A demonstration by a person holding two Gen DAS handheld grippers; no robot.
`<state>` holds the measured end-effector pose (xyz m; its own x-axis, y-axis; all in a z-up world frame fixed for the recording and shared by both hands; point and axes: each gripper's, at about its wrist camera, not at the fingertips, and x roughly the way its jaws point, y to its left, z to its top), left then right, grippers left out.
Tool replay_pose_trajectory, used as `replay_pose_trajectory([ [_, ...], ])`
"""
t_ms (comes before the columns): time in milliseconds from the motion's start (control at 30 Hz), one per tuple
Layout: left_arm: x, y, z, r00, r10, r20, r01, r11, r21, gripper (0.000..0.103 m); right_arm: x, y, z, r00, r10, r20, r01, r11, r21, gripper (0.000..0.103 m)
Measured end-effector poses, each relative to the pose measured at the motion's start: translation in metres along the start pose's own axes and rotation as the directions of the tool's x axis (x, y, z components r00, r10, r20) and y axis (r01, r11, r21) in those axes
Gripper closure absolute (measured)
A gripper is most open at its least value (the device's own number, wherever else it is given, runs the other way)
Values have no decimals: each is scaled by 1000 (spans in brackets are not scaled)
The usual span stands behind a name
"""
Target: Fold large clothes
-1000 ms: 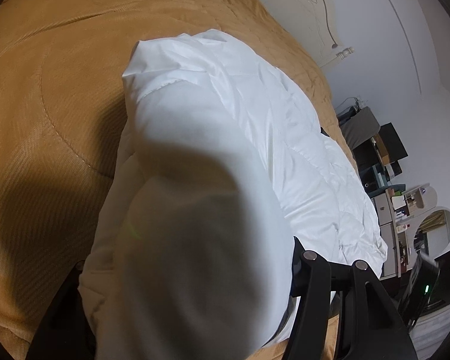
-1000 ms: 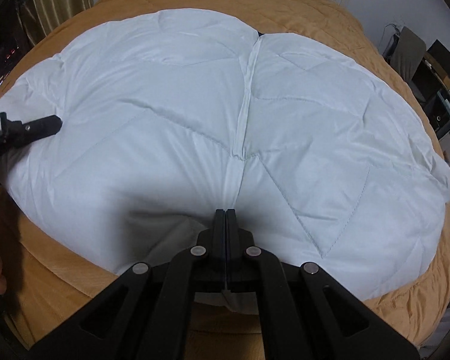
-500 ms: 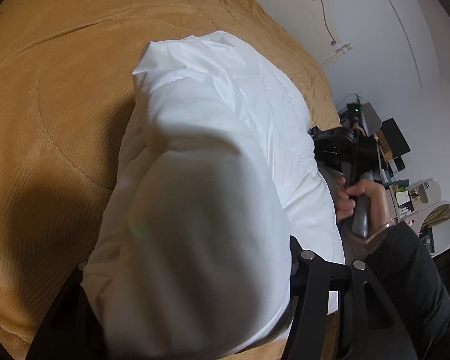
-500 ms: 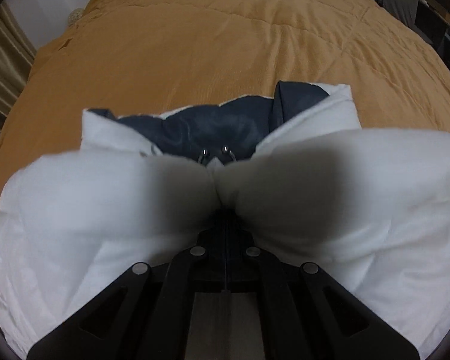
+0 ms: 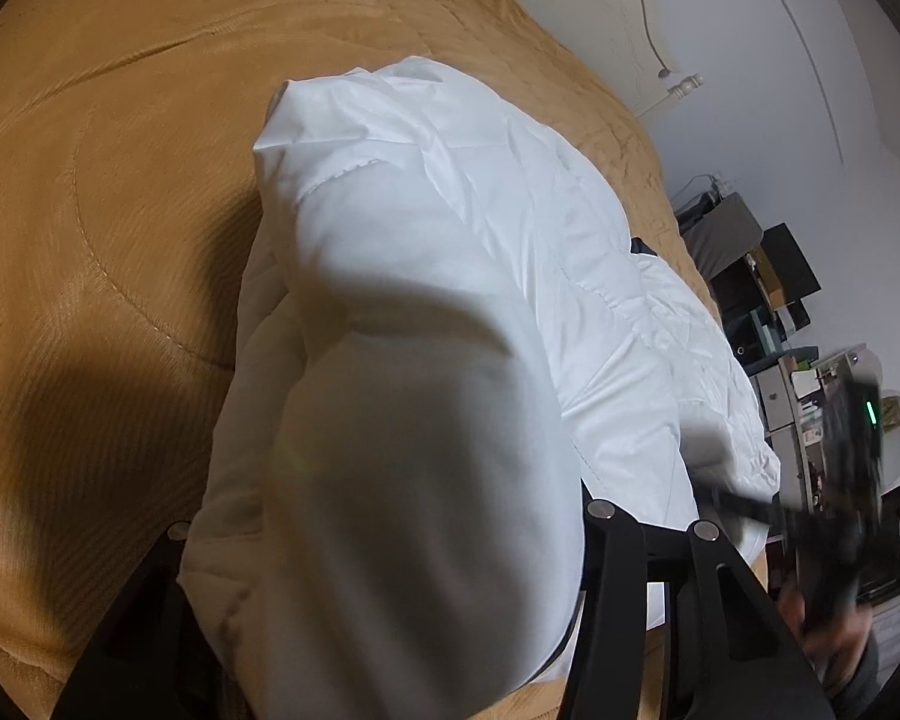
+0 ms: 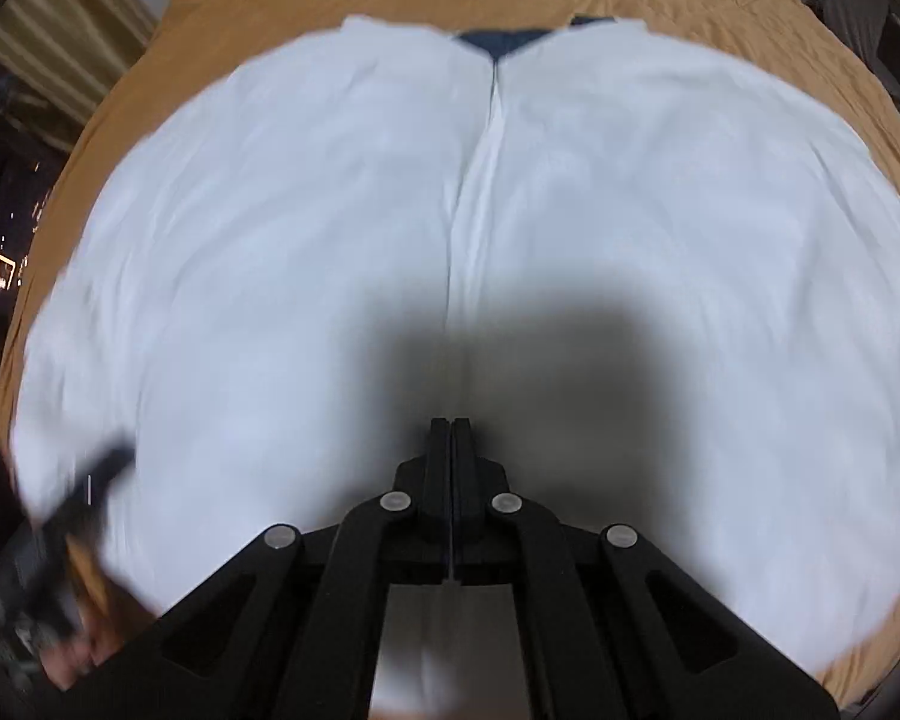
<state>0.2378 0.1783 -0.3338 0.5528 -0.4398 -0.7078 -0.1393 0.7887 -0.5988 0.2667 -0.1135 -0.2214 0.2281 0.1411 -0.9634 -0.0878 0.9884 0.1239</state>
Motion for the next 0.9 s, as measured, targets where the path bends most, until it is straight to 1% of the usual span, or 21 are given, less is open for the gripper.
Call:
replay_pose_trajectory([
  [67,0,3,0,1000,-13,-1,13,1000,-15,53,-9,3,-35,1000,21,3,-21,1000,-15,103],
  [100,1,4,-1,1000,-19,-3,19,999,-27,53,-9,5,-47,1000,14,16,-13,999,-30,103],
  [133,0,4,-2,1000,-23,-3,22,999,-30,53,-5,6,-57,999,1,36,0,999,-38,103],
  [200,0,1,-3,1000,-30,-2,30,999,-17,53,10,-1,-66,997,14,76,-14,1000,1,103],
  [233,0,-1,-3,1000,-28,0,28,1000,-2,53,21,-5,-66,996,24,84,-25,1000,7,103],
  [300,-2,-9,-2,1000,-13,14,12,999,34,54,31,-8,-68,995,35,89,-34,999,-21,103],
  [367,-4,-13,-1,1000,-10,25,9,999,47,55,32,-18,-65,994,69,84,-72,997,25,103],
  [433,-7,-12,1,999,-7,38,5,999,43,57,25,-24,-59,994,82,76,-87,994,68,103],
  [500,-9,-5,0,999,-18,30,17,1000,22,58,9,-29,-48,988,98,118,-108,991,84,103],
  [567,-9,-4,1,999,-31,30,31,1000,2,58,1,-26,-27,985,55,164,-64,997,50,103],
  [600,-9,-4,0,999,-36,31,36,999,4,58,8,-30,-16,987,34,157,-45,997,66,103],
  [667,-11,-10,2,999,-30,35,29,999,35,58,30,-41,-7,989,75,127,-92,987,134,103],
  [700,-13,-14,4,999,-25,41,23,998,54,60,37,-38,-6,988,74,134,-91,987,130,103],
  [767,-19,-21,6,998,-8,56,3,996,87,61,34,-22,-16,985,-8,172,2,1000,30,103],
  [800,-23,-23,8,998,-6,60,0,996,92,62,28,-16,-20,982,-42,185,39,999,17,103],
  [833,-25,-23,9,998,-10,60,5,996,92,62,26,-15,-27,981,-25,191,20,999,30,99],
  [867,-26,-21,11,998,-13,56,8,996,86,63,19,-14,-35,982,23,190,-30,999,33,99],
  [900,-27,-22,11,999,-18,50,15,997,75,64,15,-13,-44,982,35,183,-38,999,12,99],
])
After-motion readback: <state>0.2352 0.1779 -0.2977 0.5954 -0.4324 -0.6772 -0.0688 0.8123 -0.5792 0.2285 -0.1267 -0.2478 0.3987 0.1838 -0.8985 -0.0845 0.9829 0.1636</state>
